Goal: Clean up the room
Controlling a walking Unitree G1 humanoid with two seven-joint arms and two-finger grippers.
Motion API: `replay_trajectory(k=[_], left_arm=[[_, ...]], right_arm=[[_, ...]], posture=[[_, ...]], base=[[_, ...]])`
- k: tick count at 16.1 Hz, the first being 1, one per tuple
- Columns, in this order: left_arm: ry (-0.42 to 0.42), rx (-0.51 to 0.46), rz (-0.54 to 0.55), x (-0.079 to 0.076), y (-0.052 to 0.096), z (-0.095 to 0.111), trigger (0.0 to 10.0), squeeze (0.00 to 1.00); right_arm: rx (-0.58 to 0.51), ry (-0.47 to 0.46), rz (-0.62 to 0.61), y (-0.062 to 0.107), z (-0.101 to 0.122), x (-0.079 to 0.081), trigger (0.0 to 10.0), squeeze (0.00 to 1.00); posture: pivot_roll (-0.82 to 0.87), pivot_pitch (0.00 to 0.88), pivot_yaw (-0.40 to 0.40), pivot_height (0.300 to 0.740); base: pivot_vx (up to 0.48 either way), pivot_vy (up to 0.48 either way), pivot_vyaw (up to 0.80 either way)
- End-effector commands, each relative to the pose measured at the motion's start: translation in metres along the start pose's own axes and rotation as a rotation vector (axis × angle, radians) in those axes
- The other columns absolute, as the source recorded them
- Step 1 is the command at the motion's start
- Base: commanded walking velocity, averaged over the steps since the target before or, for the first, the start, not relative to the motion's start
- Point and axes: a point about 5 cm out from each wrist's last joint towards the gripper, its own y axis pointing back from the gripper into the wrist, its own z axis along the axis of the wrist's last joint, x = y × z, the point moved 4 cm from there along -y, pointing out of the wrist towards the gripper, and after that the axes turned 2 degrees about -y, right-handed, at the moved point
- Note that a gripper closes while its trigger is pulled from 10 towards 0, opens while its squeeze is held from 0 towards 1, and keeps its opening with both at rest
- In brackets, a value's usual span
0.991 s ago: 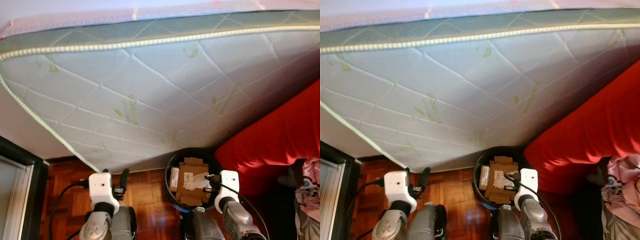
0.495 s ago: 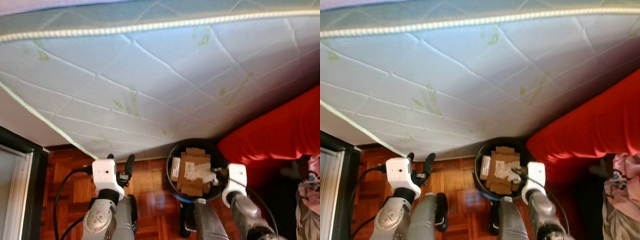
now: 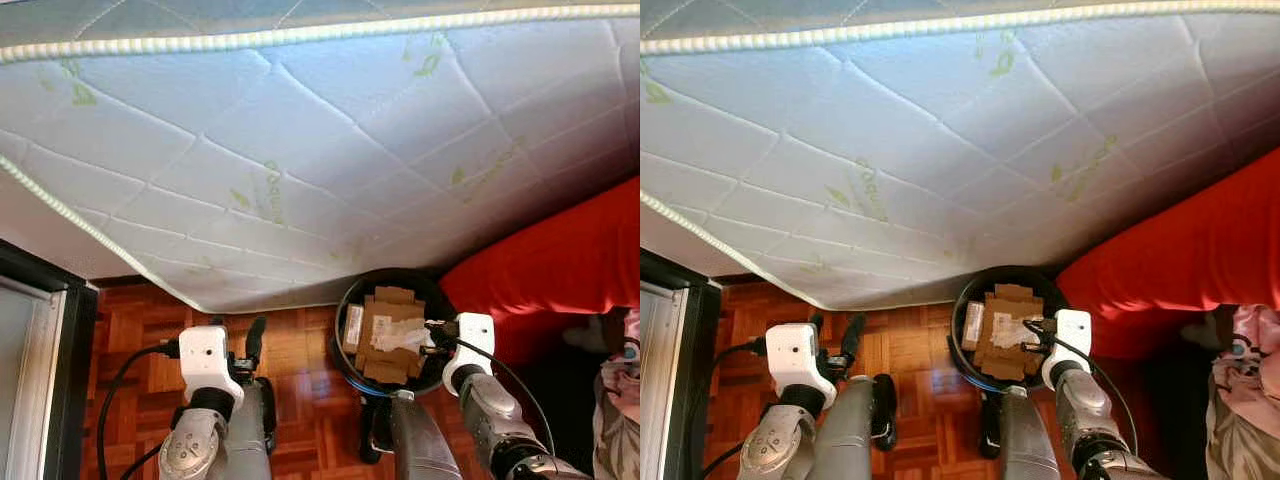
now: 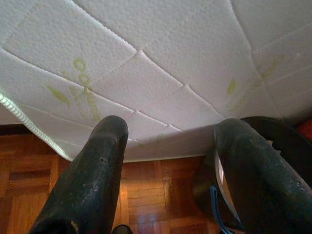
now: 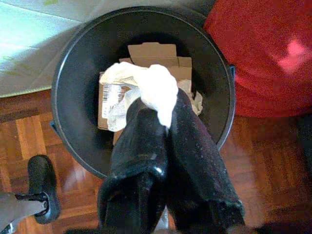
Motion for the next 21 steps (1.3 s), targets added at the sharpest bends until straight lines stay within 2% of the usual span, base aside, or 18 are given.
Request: replay_trajectory(k=[1, 2, 3, 4, 9, 18, 21], left_arm=[[0.005, 0.034, 0.003, -0.001, 0.006, -0.006, 10.0, 0.00], [0.006, 0.035, 0.002, -0.001, 0.007, -0.006, 10.0, 0.00], [0.006, 0.036, 0.002, -0.001, 0.007, -0.006, 10.0, 0.00], [0.006, 0.039, 0.002, -0.001, 0.007, -0.006, 10.0, 0.00], [0.007, 0.049, 0.002, -0.001, 0.008, -0.007, 10.0, 0.00], [0.008, 0.061, 0.002, -0.001, 0.009, -0.009, 10.0, 0.00], [0.009, 0.063, 0.001, -0.002, 0.008, -0.010, 10.0, 0.00]], right_arm=[[0.042, -0.006, -0.031, 0.003, -0.013, -0.005, 10.0, 0.00], [0.043, -0.006, -0.029, 0.000, -0.010, 0.006, 10.0, 0.20], [0.042, -0.009, -0.022, -0.002, -0.009, 0.016, 10.0, 1.00], [0.040, -0.011, -0.012, -0.004, -0.008, 0.028, 10.0, 1.00], [0.064, 0.005, 0.013, -0.004, -0.014, 0.042, 10.0, 1.00], [0.036, 0.018, -0.016, -0.003, -0.010, 0.026, 10.0, 1.00], [0.058, 0.019, 0.006, -0.002, -0.013, 0.026, 10.0, 1.00]], posture=[[0.19, 0.466, -0.032, 0.662], [0.19, 0.467, -0.031, 0.662], [0.19, 0.468, -0.031, 0.662], [0.19, 0.471, -0.030, 0.662], [0.19, 0.473, -0.031, 0.662], [0.19, 0.474, -0.032, 0.662], [0.18, 0.472, -0.033, 0.662]], base=[[0.000, 0.000, 0.00], [0.000, 0.000, 0.00], [0.000, 0.000, 0.00], [0.000, 0.000, 0.00], [0.000, 0.000, 0.00], [0.000, 0.000, 0.00], [0.000, 0.000, 0.00]])
